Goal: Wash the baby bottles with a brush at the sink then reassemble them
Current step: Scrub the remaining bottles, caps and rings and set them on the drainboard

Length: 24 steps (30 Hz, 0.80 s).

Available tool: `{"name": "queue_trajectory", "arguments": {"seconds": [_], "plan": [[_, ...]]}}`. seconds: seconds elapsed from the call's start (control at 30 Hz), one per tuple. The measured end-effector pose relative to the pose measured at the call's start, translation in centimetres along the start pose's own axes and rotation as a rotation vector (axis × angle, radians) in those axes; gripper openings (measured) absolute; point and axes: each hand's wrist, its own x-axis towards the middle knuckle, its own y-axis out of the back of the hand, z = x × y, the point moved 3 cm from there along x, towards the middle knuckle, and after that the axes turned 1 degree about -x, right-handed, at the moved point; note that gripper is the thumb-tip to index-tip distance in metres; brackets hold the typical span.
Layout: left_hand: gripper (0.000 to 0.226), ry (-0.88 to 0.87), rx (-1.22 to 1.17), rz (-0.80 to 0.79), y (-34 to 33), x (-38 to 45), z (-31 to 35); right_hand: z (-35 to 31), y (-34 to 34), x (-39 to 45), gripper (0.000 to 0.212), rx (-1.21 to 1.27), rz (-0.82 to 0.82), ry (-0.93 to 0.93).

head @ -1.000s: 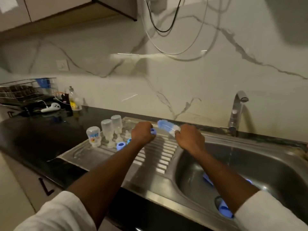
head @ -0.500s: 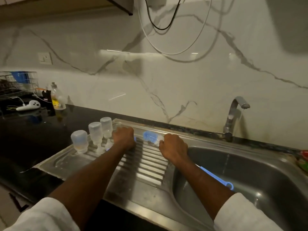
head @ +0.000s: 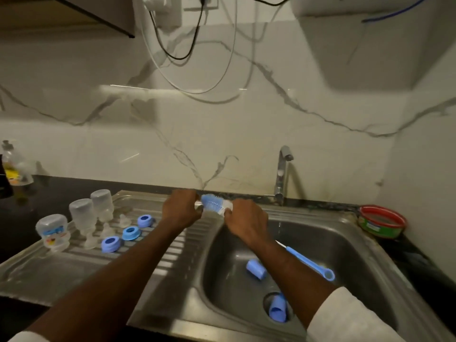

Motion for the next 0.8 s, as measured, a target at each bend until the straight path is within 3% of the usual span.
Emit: {"name": "queue_trajectory", "arguments": {"seconds": [0.13,0.27,0.43,0.53,0.63,0.8], "plan": [[0.031,-0.064,-0.122,-0.012,-2.4,-1.0,6.8,6.1,2.7,-1.3,0.037,-0.072,0.027,-0.073],[0.030,-0.007,-0.190,-0.199,-6.3,-2.8,11.6,12.5,3.2,-3.1,0.041,-0.122,-0.060,-0.175],[0.029,-0.124,-0.004,-0.482,-11.7,-4.8,14.8,17.7,1.3,-5.2,0.036,-0.322,-0.167,-0.190],[0.042,-0.276,0.152,-0.685,-14.9,-5.8,15.0,19.8,-0.2,-5.2,0.034,-0.390,-0.310,-0.210],[0.050,-0.386,0.205,-0.844,-17.1,-6.3,15.2,21.0,-0.7,-4.5,0.034,-0.425,-0.346,-0.208],[0.046,-0.436,0.281,-0.693,-19.8,-5.6,15.2,22.3,-1.3,-3.0,0.035,-0.414,-0.345,-0.245]]}}
